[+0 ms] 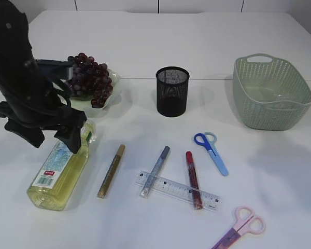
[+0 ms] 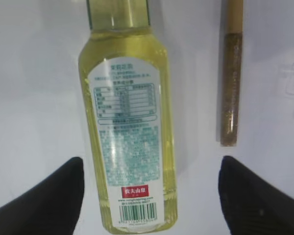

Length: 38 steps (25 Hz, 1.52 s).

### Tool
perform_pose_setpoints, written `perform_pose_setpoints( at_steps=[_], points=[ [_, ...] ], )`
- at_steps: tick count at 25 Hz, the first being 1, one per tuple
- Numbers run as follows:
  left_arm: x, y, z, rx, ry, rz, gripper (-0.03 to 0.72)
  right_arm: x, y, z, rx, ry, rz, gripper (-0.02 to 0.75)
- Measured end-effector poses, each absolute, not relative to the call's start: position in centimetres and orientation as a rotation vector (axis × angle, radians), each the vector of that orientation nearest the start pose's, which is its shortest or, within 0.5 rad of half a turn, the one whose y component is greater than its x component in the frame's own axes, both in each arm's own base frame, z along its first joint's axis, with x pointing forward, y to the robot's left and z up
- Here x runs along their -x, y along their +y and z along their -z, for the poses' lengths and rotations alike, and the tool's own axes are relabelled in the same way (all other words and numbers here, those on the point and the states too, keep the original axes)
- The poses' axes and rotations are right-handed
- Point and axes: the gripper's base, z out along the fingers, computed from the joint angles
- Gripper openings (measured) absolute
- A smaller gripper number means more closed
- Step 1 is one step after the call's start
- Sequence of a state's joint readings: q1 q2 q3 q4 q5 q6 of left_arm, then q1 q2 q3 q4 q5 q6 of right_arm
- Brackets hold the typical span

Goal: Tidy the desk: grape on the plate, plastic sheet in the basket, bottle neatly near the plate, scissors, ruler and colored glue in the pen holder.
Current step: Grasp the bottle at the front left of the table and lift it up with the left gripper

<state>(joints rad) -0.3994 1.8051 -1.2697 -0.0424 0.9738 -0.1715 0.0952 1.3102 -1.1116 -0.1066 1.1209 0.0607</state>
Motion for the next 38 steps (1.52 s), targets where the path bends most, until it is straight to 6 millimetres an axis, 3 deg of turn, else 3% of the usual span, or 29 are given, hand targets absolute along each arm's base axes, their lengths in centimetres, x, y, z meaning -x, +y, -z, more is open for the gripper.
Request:
perform_pose_setpoints(
  at_steps=[28,38],
  points=[
    [-33.5,-14.2,-14.8,-0.268,3.128,-0.009,0.634,-24.6,1.6,-31.4,0.086,2.790,0.092,0.510],
    [-34.0,-14.2,-14.0,-0.298,3.100,-0.040,0.617,-24.6,1.6,-31.4,0.084,2.790,0.084,0.510]
  ],
)
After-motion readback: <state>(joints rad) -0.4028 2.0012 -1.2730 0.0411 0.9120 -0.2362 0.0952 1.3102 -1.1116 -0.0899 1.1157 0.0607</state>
